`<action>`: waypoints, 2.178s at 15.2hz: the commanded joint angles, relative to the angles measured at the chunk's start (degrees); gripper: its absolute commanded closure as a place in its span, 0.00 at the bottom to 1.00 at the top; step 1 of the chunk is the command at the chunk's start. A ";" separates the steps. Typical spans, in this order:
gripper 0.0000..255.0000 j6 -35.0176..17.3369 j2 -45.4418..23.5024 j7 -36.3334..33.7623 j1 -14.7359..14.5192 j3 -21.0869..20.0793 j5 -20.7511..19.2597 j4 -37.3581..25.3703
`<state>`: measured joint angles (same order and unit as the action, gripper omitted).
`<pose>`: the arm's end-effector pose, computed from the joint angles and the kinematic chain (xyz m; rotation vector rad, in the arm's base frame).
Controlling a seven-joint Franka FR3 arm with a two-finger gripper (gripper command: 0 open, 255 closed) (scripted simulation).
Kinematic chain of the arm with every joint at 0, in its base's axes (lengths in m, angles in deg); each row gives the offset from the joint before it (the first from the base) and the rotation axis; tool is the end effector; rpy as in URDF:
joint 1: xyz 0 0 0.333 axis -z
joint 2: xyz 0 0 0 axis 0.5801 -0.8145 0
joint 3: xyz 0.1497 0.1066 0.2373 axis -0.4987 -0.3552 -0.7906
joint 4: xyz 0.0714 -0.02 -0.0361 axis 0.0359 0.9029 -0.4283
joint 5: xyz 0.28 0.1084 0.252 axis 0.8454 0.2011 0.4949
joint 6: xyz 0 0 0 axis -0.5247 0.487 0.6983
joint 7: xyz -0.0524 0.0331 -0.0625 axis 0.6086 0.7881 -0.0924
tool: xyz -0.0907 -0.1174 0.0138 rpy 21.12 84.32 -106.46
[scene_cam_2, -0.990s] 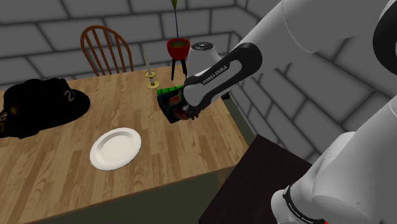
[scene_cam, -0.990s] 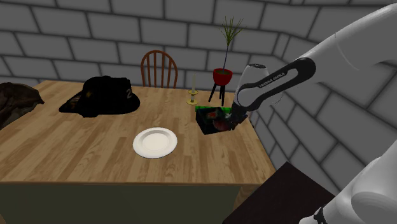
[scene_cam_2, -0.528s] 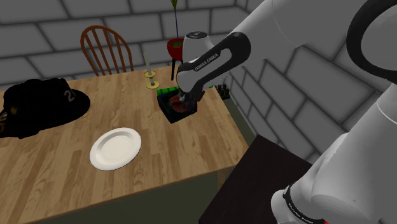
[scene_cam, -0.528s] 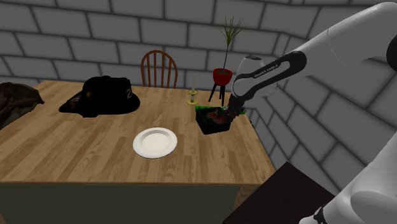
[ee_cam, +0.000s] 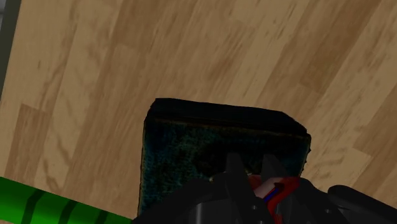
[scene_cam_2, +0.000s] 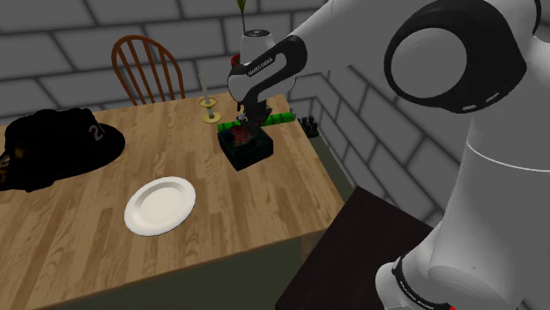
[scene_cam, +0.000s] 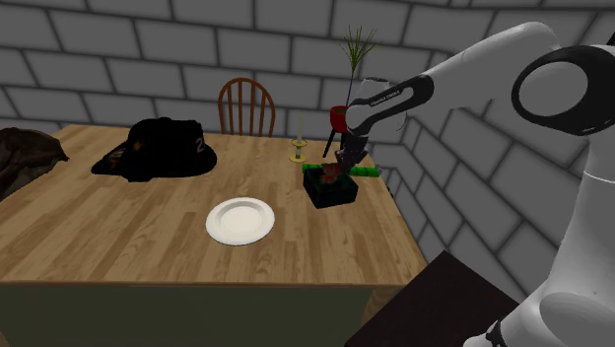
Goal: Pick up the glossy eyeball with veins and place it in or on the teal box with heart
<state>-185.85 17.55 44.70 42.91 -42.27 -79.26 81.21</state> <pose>0.6236 -0.1016 0.2677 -3.0859 0.3732 -0.1521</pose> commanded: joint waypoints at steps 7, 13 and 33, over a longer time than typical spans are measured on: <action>1.00 3.46 -11.45 1.29 1.27 0.08 0.49 -14.86; 1.00 0.11 -14.02 1.53 1.34 -0.06 0.71 -14.07; 0.00 1.93 -11.63 1.53 1.36 0.06 0.60 -13.49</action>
<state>-185.06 4.49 45.94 44.03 -42.31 -78.63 67.38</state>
